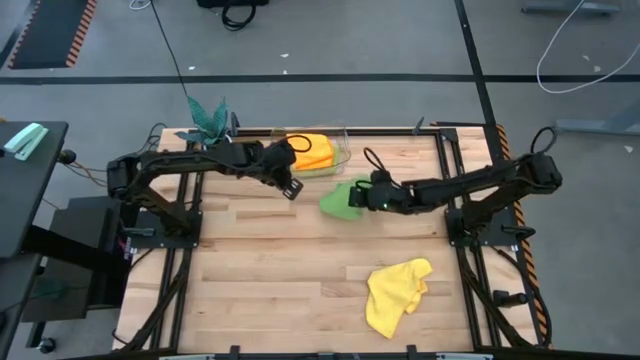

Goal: Fold microfiber towels
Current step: Put the green microfiber cloth into the transparent bin

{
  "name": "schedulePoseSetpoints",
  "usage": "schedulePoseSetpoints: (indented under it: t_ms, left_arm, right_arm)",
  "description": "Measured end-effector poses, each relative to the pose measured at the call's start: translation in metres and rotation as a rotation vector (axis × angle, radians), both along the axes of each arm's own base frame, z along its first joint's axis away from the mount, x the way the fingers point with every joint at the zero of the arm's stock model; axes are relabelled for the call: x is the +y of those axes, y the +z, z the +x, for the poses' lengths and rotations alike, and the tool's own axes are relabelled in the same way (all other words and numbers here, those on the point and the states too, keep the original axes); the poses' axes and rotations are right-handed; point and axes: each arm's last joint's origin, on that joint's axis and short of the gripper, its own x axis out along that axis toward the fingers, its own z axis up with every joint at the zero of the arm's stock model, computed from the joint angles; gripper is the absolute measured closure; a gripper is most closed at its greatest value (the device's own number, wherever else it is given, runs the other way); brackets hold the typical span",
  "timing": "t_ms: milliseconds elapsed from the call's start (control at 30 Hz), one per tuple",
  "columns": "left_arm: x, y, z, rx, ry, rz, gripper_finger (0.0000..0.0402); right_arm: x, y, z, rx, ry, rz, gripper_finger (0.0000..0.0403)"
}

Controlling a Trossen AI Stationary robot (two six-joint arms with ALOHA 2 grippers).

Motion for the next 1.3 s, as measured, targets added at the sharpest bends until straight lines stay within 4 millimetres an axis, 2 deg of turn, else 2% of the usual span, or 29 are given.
schedulePoseSetpoints:
  t_ms: [233, 467, 633, 733, 933, 1067, 1300]
  left_arm:
    - [0.01, -0.006, -0.009, 0.121, 0.054, 0.084, 0.0388]
    - [0.023, -0.009, -0.019, 0.191, 0.074, 0.086, 0.038]
    - [0.029, -0.029, -0.029, 0.234, 0.099, 0.068, 0.0387]
    - [0.032, -0.052, -0.04, 0.252, 0.114, 0.034, 0.0392]
    - [0.026, -0.094, -0.055, 0.159, 0.14, -0.151, 0.0383]
    - [0.019, -0.104, -0.058, 0.114, 0.181, -0.185, 0.0376]
    - [0.019, -0.105, -0.055, 0.061, 0.221, -0.18, 0.0383]
  right_arm:
    - [-0.028, 0.047, 0.017, 0.048, 0.067, -0.088, 0.0394]
    - [-0.061, 0.098, 0.027, -0.001, 0.086, -0.171, 0.0394]
    - [-0.089, 0.129, 0.031, -0.015, 0.084, -0.206, 0.0394]
    - [-0.108, 0.142, 0.037, -0.035, 0.098, -0.206, 0.0394]
    - [-0.152, 0.155, 0.063, -0.059, 0.189, -0.218, 0.0394]
    - [-0.178, 0.157, 0.087, -0.083, 0.279, -0.223, 0.0394]
    - [-0.206, 0.156, 0.124, -0.109, 0.438, -0.197, 0.0394]
